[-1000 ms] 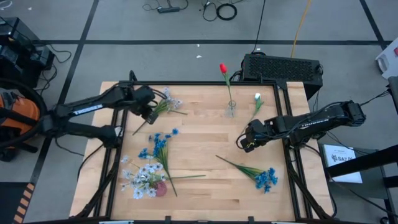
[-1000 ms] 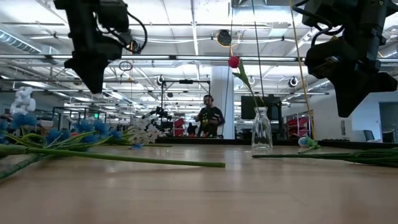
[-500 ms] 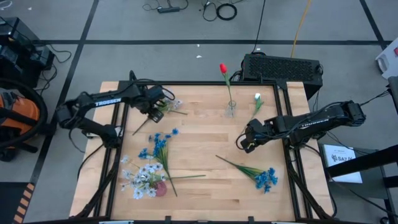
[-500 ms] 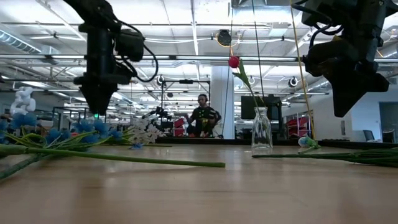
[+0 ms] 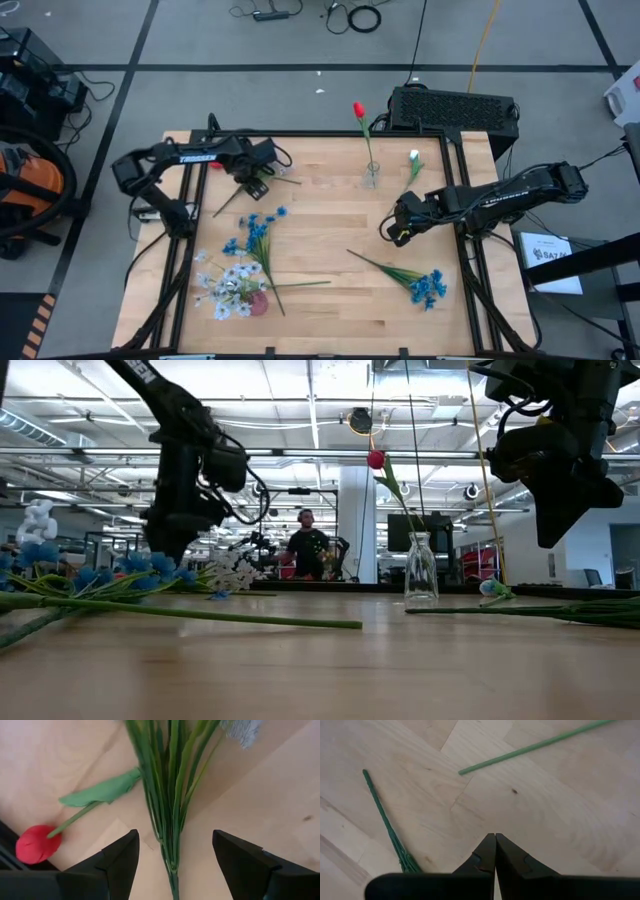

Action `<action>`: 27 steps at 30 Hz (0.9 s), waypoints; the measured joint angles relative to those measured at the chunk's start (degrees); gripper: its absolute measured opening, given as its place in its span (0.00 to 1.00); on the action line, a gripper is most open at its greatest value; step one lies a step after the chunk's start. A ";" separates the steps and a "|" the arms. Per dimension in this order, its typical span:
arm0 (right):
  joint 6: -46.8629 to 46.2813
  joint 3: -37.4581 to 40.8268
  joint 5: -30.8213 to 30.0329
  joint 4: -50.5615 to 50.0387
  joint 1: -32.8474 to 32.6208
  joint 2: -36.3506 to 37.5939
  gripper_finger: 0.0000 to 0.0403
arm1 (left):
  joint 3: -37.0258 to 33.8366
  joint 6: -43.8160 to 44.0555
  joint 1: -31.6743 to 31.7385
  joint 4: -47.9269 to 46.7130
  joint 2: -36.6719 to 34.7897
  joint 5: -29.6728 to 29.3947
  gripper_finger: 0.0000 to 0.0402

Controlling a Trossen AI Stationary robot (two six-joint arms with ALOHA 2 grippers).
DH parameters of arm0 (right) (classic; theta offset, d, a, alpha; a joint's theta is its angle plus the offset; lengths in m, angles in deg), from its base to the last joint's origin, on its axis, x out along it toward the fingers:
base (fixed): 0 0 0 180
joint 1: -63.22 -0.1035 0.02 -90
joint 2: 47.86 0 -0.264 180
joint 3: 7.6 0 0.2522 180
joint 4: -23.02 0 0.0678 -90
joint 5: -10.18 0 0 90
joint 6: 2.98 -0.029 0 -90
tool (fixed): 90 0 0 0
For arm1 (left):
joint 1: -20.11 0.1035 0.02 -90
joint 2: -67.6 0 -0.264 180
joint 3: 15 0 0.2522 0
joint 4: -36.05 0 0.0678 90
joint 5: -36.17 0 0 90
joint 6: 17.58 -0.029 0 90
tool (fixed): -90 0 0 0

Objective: Sort flowers into vase by color
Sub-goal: Put the white flowers into the pink vase

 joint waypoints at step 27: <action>-2.03 0.00 -2.80 4.27 0.00 0.00 0.00 | -0.09 10.94 -0.18 -3.82 -21.77 3.45 0.04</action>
